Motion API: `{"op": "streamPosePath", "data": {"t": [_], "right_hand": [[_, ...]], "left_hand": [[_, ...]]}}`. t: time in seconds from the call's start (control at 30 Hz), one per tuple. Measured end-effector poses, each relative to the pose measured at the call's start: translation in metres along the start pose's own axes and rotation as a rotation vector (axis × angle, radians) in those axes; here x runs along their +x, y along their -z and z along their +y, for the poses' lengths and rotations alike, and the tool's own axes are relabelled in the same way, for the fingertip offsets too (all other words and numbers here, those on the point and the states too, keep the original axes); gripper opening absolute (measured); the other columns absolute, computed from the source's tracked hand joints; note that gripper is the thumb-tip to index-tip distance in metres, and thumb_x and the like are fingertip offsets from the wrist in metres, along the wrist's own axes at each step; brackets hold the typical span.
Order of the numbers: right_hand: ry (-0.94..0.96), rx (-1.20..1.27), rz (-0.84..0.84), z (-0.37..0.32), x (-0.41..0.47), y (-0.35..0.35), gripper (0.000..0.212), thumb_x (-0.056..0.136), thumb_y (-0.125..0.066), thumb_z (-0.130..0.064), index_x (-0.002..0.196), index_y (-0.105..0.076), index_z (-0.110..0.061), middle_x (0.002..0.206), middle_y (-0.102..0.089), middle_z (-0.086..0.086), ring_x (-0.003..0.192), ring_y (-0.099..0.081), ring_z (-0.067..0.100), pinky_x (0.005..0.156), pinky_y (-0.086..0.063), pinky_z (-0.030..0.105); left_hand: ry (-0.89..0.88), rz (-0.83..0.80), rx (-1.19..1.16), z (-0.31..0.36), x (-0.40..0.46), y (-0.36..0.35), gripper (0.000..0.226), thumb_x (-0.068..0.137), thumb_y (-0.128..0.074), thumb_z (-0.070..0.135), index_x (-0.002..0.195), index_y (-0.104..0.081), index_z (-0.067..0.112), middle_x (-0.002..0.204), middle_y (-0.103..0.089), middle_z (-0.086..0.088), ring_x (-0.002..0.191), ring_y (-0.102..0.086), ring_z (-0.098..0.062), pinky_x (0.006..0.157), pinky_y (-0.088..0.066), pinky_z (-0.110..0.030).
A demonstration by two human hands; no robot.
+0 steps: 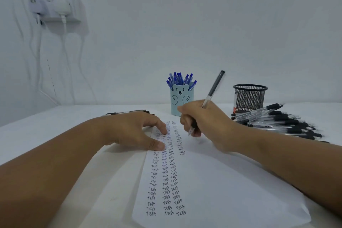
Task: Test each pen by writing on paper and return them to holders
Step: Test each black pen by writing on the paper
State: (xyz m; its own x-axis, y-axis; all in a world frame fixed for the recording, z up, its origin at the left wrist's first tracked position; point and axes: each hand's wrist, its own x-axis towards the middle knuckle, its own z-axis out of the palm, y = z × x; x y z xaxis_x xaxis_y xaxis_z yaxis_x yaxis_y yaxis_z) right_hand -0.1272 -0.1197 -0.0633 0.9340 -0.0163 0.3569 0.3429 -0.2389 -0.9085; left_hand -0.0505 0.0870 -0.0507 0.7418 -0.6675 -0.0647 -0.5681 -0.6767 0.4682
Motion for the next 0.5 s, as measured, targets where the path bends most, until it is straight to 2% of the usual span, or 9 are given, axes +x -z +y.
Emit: {"op": "streamPosePath", "data": {"t": [0.1,0.17,0.23,0.33,0.43,0.5], "right_hand": [[0.075,0.029,0.068,-0.003,0.005,0.002,0.034,0.096,-0.067,-0.028,0.073,-0.046,-0.016,0.053,-0.044,0.006,0.045,-0.039,0.019,0.041,-0.033,0.019],[0.107,-0.005,0.084,-0.002,0.005,0.006,0.039,0.085,-0.071,-0.044,0.095,-0.044,-0.017,0.052,-0.047,0.007,0.041,-0.039,0.019,0.04,-0.035,0.019],[0.134,-0.052,0.095,-0.001,0.006,0.011,0.041,0.084,-0.063,-0.051,0.106,-0.046,-0.02,0.049,-0.051,0.008,0.04,-0.042,0.02,0.04,-0.036,0.02],[0.221,-0.192,0.13,0.004,0.011,0.017,0.022,0.102,-0.05,-0.042,0.099,-0.058,-0.022,0.051,-0.056,0.005,0.044,-0.048,0.019,0.046,-0.04,0.024],[0.413,-0.528,0.172,0.012,0.016,0.026,0.029,0.104,-0.052,-0.03,0.089,-0.069,-0.013,0.073,-0.064,0.007,0.065,-0.053,0.021,0.064,-0.042,0.033],[0.504,-0.763,0.132,0.016,0.018,0.029,0.035,0.099,-0.048,-0.03,0.087,-0.067,-0.002,0.078,-0.06,0.004,0.073,-0.051,0.021,0.07,-0.042,0.032]], "left_hand": [[-0.002,0.001,0.004,-0.002,0.001,0.0,0.048,0.069,-0.085,0.056,0.113,-0.067,0.048,0.136,-0.051,0.034,0.134,-0.04,0.008,0.119,-0.03,-0.032],[-0.003,0.003,-0.001,-0.004,0.002,0.0,0.049,0.067,-0.086,0.059,0.111,-0.066,0.051,0.136,-0.052,0.033,0.135,-0.041,0.007,0.12,-0.03,-0.033],[-0.003,0.005,-0.006,-0.005,0.002,0.0,0.052,0.063,-0.086,0.062,0.11,-0.067,0.051,0.135,-0.052,0.034,0.134,-0.041,0.008,0.12,-0.03,-0.033],[-0.006,0.009,-0.022,-0.003,0.001,-0.001,0.048,0.067,-0.085,0.055,0.111,-0.068,0.048,0.135,-0.052,0.035,0.133,-0.042,0.008,0.119,-0.031,-0.031],[-0.01,0.01,-0.038,-0.002,0.0,-0.001,0.046,0.069,-0.085,0.051,0.111,-0.068,0.045,0.133,-0.053,0.037,0.132,-0.042,0.009,0.119,-0.031,-0.029],[-0.014,0.011,-0.034,-0.002,0.0,-0.001,0.048,0.065,-0.085,0.055,0.11,-0.069,0.047,0.134,-0.053,0.036,0.133,-0.042,0.009,0.119,-0.03,-0.03]]}}
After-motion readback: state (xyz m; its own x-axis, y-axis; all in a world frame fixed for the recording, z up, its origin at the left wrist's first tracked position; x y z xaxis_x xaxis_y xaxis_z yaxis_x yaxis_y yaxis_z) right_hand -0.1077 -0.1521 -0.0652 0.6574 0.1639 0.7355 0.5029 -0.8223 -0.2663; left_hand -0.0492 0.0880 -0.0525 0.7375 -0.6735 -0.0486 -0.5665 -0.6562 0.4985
